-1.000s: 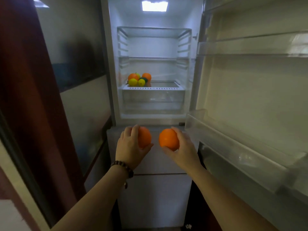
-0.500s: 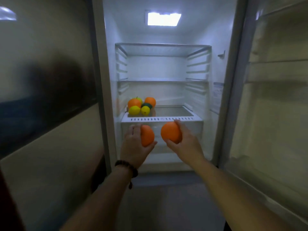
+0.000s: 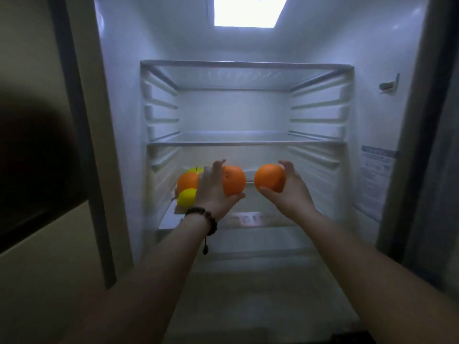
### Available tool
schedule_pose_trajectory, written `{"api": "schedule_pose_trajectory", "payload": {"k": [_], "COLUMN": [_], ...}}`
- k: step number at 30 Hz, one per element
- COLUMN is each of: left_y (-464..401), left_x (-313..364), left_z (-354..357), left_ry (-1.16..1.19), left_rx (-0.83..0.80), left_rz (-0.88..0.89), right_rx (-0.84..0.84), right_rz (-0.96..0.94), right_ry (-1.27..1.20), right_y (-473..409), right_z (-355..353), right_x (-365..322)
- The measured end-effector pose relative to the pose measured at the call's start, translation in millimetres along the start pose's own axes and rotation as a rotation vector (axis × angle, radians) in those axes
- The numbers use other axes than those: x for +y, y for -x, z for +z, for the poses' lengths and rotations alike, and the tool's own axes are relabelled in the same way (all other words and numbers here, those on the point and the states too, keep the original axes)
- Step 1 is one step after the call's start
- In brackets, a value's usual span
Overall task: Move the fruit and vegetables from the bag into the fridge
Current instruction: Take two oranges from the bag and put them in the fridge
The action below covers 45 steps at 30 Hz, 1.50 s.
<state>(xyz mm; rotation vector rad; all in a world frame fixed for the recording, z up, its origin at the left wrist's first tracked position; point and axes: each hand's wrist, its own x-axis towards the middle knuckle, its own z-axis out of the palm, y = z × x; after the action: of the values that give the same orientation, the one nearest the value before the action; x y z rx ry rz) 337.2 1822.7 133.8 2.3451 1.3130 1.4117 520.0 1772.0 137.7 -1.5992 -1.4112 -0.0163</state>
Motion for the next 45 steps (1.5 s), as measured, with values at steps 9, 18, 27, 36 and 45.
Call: {"api": "schedule_pose_trajectory", "payload": {"k": [9,18,27,36,45], "left_y": [-106,-144,-142,-135,-49], "left_x": [-30,-47,-49,-29,12], "left_z": [61,99,121,91,38], "left_ry": [-0.201,-0.519,-0.679,-0.624,-0.481], "left_rx": [-0.253,-0.341,-0.498,-0.457,-0.183], "left_rz": [0.021,0.159,0.112,0.11,0.14], "right_rx": [-0.098,-0.155,-0.225,-0.274,-0.164], "right_rz": [-0.029,-0.006,0.044,0.044,-0.098], "right_ry": [0.025,0.162,0.19,0.255,0.256], "right_y": [-93,-127,-136,-115,-49], "right_z": [50,73,73,59,14], "right_x": [45,78,93,81,37]}}
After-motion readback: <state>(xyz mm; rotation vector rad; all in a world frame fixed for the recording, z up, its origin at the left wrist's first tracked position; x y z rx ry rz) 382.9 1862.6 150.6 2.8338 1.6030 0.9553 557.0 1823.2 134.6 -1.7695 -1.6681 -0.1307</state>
